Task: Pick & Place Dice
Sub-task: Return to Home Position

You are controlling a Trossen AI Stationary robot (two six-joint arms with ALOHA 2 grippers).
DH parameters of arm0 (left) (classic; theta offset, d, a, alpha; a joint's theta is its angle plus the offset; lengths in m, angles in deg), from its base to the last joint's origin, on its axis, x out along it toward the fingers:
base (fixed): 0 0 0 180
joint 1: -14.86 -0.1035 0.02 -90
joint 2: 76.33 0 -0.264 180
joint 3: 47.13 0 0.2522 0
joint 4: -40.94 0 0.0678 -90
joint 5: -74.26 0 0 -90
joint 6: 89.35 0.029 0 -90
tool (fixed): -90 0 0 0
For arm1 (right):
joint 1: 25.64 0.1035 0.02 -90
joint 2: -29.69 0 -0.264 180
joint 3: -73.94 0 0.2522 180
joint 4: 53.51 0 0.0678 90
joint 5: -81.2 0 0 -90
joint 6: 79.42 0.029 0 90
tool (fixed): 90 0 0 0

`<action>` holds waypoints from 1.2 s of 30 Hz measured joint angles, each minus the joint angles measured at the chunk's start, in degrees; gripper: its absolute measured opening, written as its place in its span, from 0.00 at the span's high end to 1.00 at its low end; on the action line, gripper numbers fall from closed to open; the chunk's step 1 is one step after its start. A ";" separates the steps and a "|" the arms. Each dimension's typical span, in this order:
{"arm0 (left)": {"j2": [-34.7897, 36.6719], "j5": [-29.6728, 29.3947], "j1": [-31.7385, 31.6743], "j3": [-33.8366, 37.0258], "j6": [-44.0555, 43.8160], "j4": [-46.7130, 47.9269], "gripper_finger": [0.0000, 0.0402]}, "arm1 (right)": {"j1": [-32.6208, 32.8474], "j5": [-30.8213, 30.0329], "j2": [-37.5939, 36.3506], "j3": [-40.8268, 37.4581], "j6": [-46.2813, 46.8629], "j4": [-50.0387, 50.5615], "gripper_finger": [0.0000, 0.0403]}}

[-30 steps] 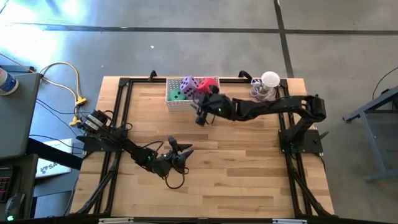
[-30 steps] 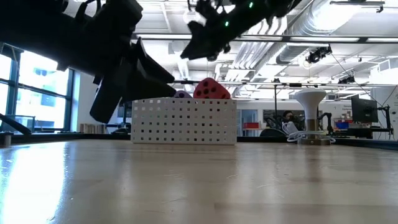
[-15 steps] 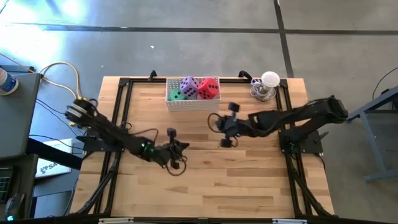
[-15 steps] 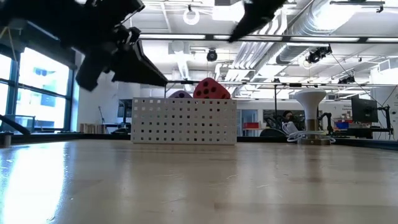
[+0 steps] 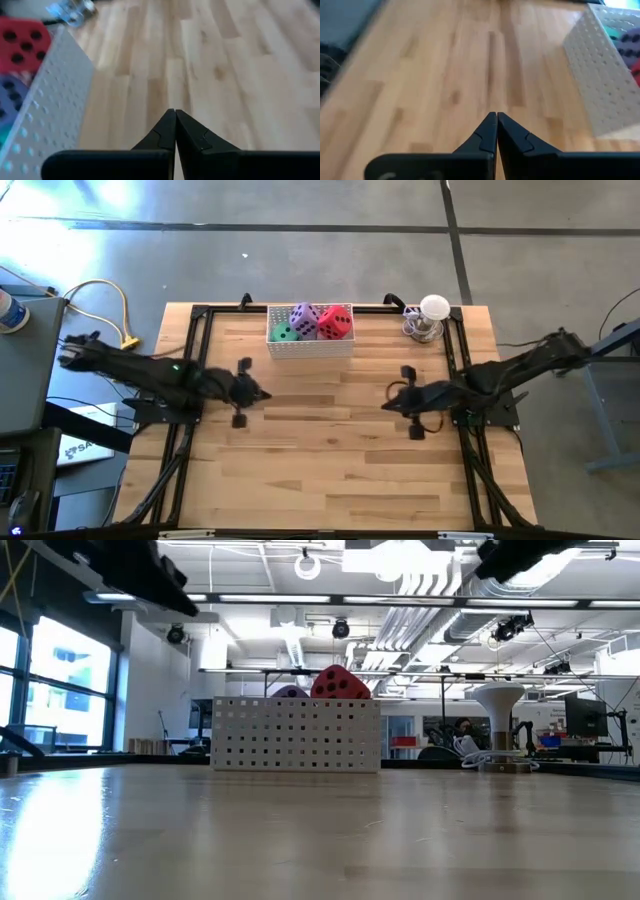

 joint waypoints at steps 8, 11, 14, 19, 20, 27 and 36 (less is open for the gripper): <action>14.21 11.58 -11.34 3.38 -2.19 3.92 1.00 | -2.58 6.67 -20.22 -24.05 -4.16 -24.58 0.99; 18.91 12.85 -13.43 7.03 -2.56 2.81 1.00 | -5.64 12.39 -25.41 -31.29 -6.48 -34.37 1.00; 23.94 14.27 -14.04 11.77 -3.73 -0.20 1.00 | -9.43 16.17 -29.49 -37.23 -6.91 -39.31 1.00; 32.18 14.42 -13.61 18.65 -6.32 -3.35 1.00 | -14.69 23.08 -33.19 -41.95 -3.82 -40.87 1.00; 33.63 14.42 -13.36 19.54 -6.88 -3.41 1.00 | -15.33 24.18 -33.65 -42.60 -3.36 -40.70 1.00; 42.64 14.42 -10.55 23.40 -10.87 -3.55 1.00 | -16.37 22.48 -34.34 -48.51 -1.51 -45.99 1.00; 48.08 14.38 -7.80 25.20 -8.86 -2.50 1.00 | -16.37 23.15 -34.87 -50.53 -2.14 -47.17 1.00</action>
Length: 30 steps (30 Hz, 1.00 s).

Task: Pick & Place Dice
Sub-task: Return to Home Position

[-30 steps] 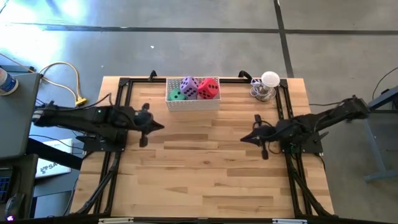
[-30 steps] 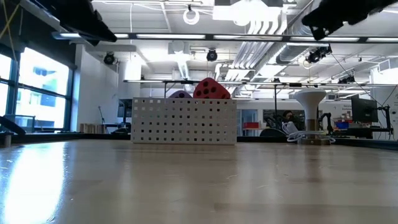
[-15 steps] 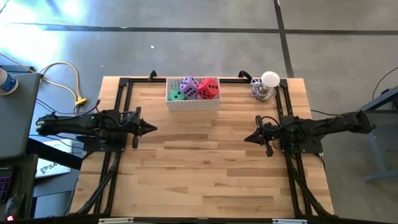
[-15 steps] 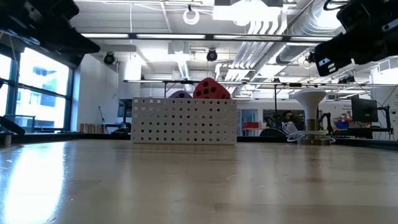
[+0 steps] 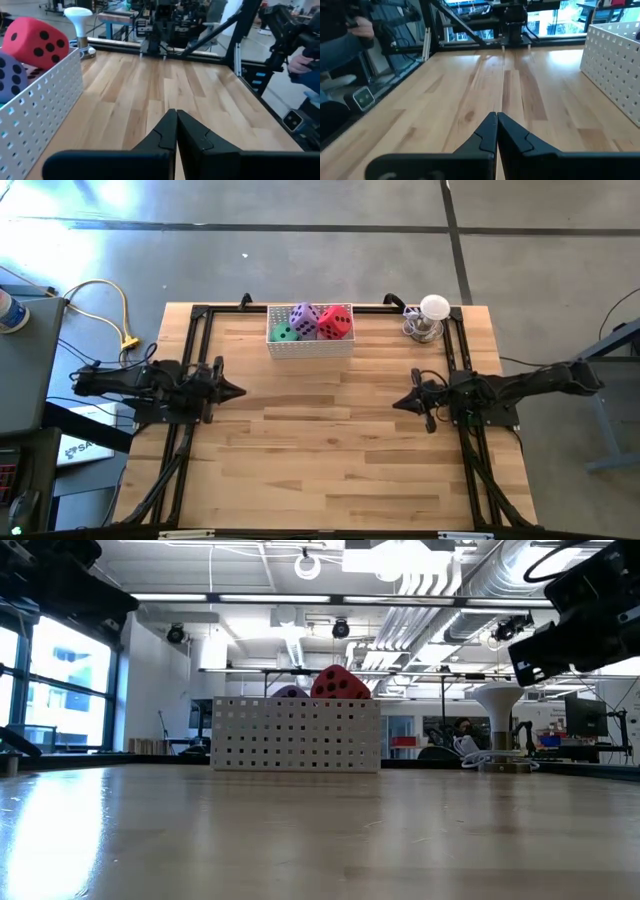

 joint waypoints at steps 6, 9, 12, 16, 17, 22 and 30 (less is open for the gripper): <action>2.13 0.00 1.31 0.00 0.98 0.72 1.00 | 0.00 -0.27 -5.26 0.95 0.05 10.75 1.00; 3.03 -0.05 1.50 0.00 1.38 1.72 1.00 | -0.04 -0.63 -9.88 1.46 -0.68 12.83 1.00; 3.10 -0.08 1.50 0.00 1.40 2.17 1.00 | -0.59 -0.94 -14.14 1.44 -1.72 13.65 1.00; 3.08 -0.11 1.50 0.00 1.33 2.76 1.00 | -1.96 1.47 -19.08 1.36 -2.71 13.89 1.00; 3.10 -0.13 1.50 0.00 1.33 2.73 1.00 | -2.33 2.09 -20.06 1.06 -2.81 13.87 1.00; 3.10 -0.17 1.50 0.00 1.35 2.68 1.00 | -3.99 5.33 -23.60 0.00 -2.61 13.07 1.00; 3.08 0.38 1.50 0.12 1.37 2.53 0.99 | -4.17 1.40 -23.79 -0.02 -1.23 13.73 1.00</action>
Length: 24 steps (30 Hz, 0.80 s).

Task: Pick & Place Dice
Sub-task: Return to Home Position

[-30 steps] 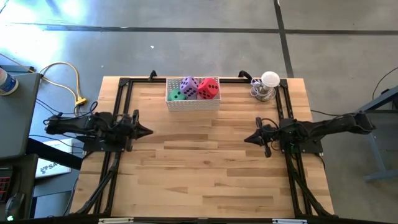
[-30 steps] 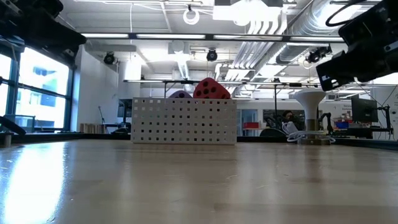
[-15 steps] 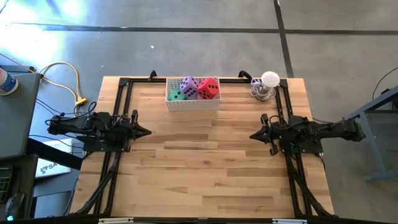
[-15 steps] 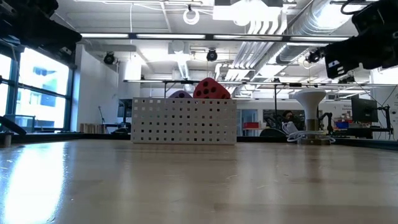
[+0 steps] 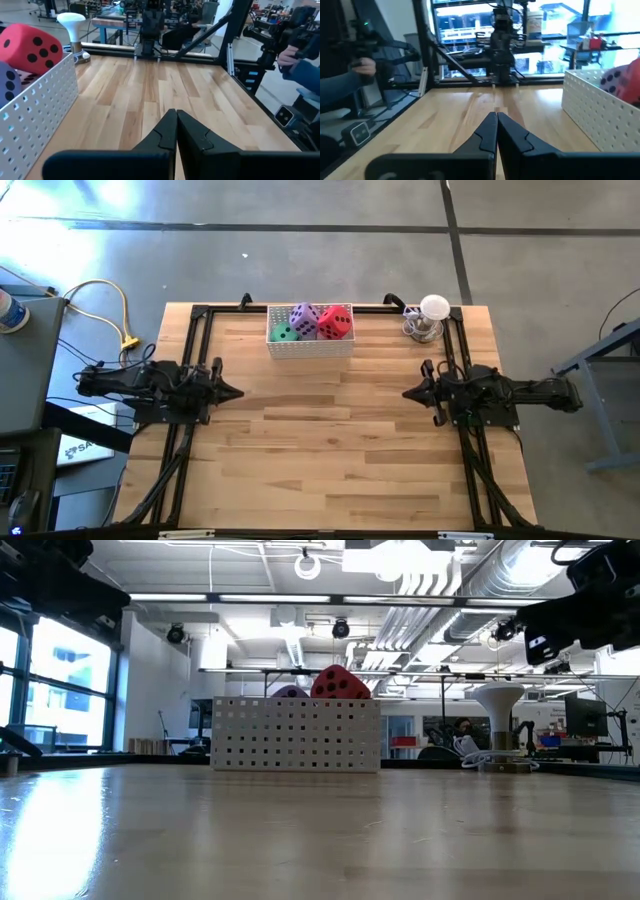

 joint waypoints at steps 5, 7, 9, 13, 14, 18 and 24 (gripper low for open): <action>0.00 0.05 0.00 0.65 -0.04 0.14 0.99 | 0.00 -1.16 0.02 -0.02 3.27 0.28 1.00; 0.00 0.29 0.00 0.78 -0.04 -0.02 0.99 | 0.00 -1.16 0.02 -0.03 3.32 0.31 1.00; 0.00 1.23 0.00 1.07 0.00 -0.01 0.99 | 0.00 -1.16 0.02 -0.04 3.19 0.33 1.00; 0.00 2.45 0.00 3.54 -0.03 -3.07 0.99 | 0.00 -1.16 0.02 -0.07 3.17 0.36 1.00; 0.00 2.44 0.00 4.50 -0.04 -3.95 0.99 | 0.00 -1.18 0.02 -0.07 3.17 0.37 1.00; -0.04 2.45 0.00 8.10 0.13 -8.10 0.99 | 0.00 -1.18 0.02 -0.09 3.17 0.42 1.00; -0.05 2.99 0.00 10.17 0.42 -12.48 0.99 | 0.02 -1.18 0.02 -0.13 3.17 0.48 1.00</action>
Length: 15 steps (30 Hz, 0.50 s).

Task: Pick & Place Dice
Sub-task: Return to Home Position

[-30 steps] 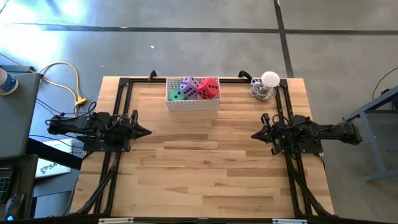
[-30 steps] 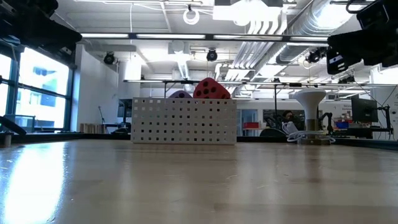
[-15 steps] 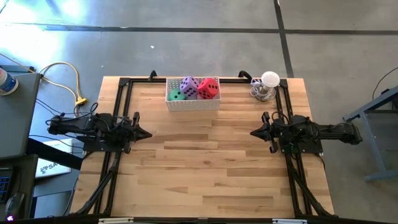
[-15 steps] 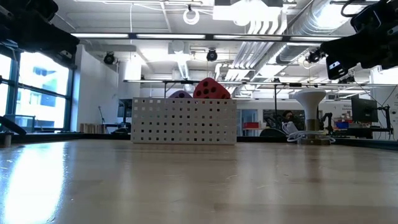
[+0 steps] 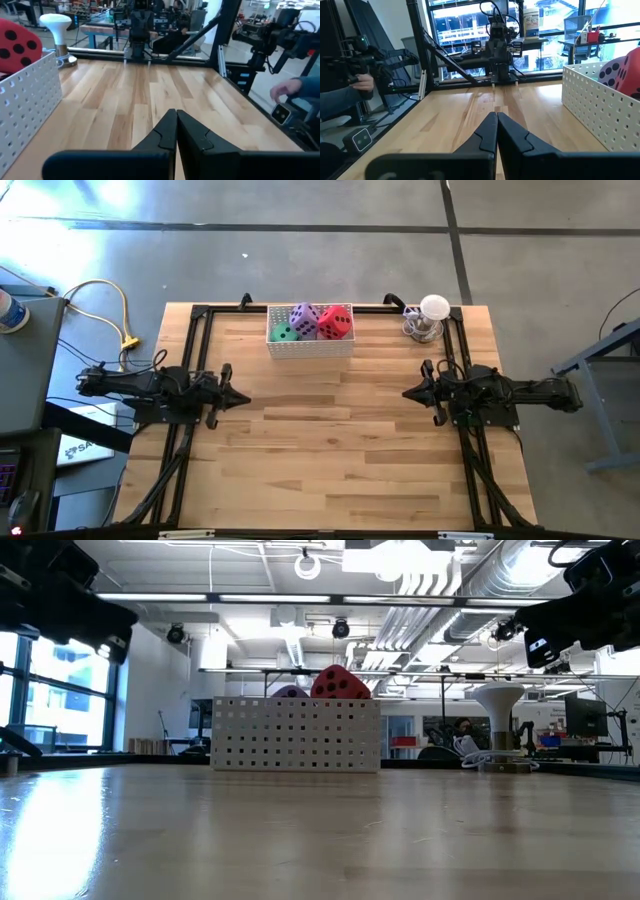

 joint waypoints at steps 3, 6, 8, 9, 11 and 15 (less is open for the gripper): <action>0.05 0.42 0.00 0.09 0.02 -0.21 0.99 | 0.00 0.00 0.00 -0.02 -0.01 0.00 1.00; 0.05 0.52 0.00 0.41 0.02 -0.34 0.99 | 0.00 0.00 0.00 -0.04 -0.01 0.00 1.00; 0.05 1.47 0.00 1.29 0.13 -2.66 0.99 | 0.00 0.00 0.00 -0.04 -0.02 0.02 1.00; -0.08 1.83 0.00 1.88 0.34 -4.22 0.99 | 0.00 0.00 0.00 -0.04 -0.02 0.00 1.00; -0.32 2.58 0.00 2.76 0.59 -6.23 0.99 | 0.00 0.00 0.00 -0.04 -0.02 0.02 1.00; -0.28 2.90 0.00 3.00 0.88 -6.55 0.99 | 0.00 0.00 0.00 -0.06 -0.02 0.01 1.00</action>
